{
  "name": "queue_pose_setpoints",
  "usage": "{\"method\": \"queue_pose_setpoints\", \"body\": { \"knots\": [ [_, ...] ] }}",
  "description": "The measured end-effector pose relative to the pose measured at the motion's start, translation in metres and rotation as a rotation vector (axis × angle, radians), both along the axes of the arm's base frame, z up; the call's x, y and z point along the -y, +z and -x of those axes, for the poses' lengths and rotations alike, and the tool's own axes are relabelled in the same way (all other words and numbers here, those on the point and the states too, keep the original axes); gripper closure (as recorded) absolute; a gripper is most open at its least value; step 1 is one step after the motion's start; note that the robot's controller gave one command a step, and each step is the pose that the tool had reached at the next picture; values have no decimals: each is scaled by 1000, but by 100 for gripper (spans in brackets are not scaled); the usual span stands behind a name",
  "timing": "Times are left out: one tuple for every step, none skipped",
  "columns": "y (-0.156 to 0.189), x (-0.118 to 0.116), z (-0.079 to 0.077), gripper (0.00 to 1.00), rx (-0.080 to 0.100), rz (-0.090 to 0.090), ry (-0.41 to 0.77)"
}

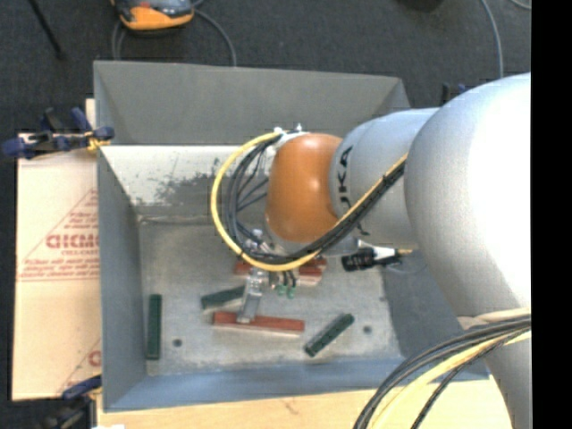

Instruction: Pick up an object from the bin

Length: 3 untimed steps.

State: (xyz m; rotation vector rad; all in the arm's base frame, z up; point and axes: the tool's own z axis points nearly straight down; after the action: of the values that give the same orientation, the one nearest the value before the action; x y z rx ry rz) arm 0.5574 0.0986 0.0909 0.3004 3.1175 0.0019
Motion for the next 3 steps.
{"method": "queue_pose_setpoints", "body": {
  "knots": [
    [-11, 18, 13, 100, 10, -6, -138],
    [-19, 19, 19, 0, -4, -3, -139],
    [-14, 20, 15, 100, 8, -4, -140]
  ]
}}
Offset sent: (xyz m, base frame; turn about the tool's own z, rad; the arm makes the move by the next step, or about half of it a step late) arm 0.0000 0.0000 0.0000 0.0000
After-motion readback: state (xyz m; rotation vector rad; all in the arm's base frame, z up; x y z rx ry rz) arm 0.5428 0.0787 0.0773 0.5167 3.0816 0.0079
